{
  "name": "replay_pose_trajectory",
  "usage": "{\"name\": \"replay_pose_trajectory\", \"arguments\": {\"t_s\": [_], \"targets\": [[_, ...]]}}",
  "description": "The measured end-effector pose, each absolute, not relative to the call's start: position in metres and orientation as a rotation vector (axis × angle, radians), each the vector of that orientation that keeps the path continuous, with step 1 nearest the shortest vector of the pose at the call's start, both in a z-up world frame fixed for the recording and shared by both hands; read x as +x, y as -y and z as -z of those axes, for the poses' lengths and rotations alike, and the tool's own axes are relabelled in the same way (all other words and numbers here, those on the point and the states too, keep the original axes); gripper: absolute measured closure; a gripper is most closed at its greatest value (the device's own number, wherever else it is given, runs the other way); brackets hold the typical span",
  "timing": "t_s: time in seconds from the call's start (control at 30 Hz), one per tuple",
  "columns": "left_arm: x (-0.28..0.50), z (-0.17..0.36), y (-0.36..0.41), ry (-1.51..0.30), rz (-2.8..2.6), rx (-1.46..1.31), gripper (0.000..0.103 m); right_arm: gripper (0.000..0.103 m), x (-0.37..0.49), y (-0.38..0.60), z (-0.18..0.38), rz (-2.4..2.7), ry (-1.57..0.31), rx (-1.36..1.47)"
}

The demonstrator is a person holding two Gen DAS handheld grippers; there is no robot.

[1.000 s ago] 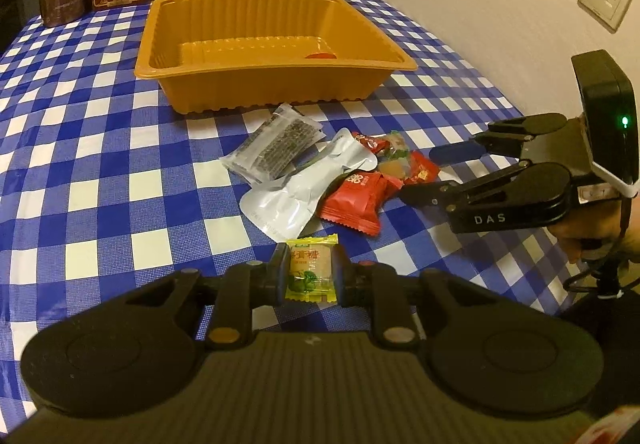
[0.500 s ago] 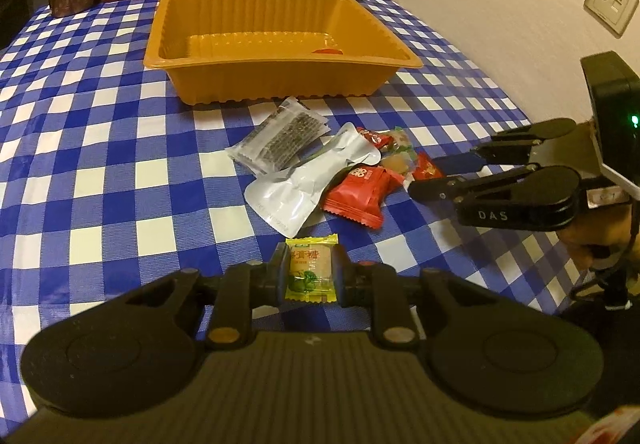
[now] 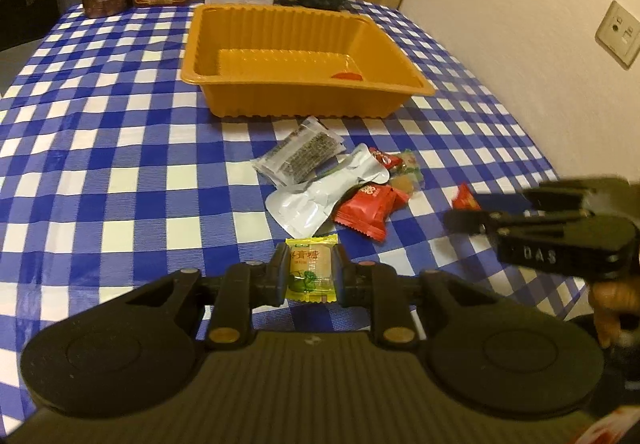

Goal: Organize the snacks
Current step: 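Grasp the yellow-green wrapped candy with the left tool while the right tool grasps a red candy, then carry both candies over the orange tray and open both tools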

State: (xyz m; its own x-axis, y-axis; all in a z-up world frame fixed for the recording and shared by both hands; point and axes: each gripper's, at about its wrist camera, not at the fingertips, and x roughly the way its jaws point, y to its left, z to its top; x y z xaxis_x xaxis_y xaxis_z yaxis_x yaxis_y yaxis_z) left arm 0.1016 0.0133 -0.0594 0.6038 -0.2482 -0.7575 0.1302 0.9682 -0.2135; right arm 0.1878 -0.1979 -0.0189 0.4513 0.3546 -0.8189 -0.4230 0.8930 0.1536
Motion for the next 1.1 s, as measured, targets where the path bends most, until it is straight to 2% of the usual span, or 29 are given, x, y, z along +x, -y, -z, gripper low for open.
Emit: {"name": "replay_pose_trajectory", "arguments": {"t_s": [0.37,1.1], "targets": [[0.084,0.039,-0.018,-0.882,0.151,-0.141,0.083,0.070,0.154,0.197,-0.001,-0.380,-1.000,0.027],[0.072,0.019,-0.021,-0.847,0.151,-0.163,0.083,0.070,0.139,0.190,-0.024,-0.383,-0.959,0.028]]}}
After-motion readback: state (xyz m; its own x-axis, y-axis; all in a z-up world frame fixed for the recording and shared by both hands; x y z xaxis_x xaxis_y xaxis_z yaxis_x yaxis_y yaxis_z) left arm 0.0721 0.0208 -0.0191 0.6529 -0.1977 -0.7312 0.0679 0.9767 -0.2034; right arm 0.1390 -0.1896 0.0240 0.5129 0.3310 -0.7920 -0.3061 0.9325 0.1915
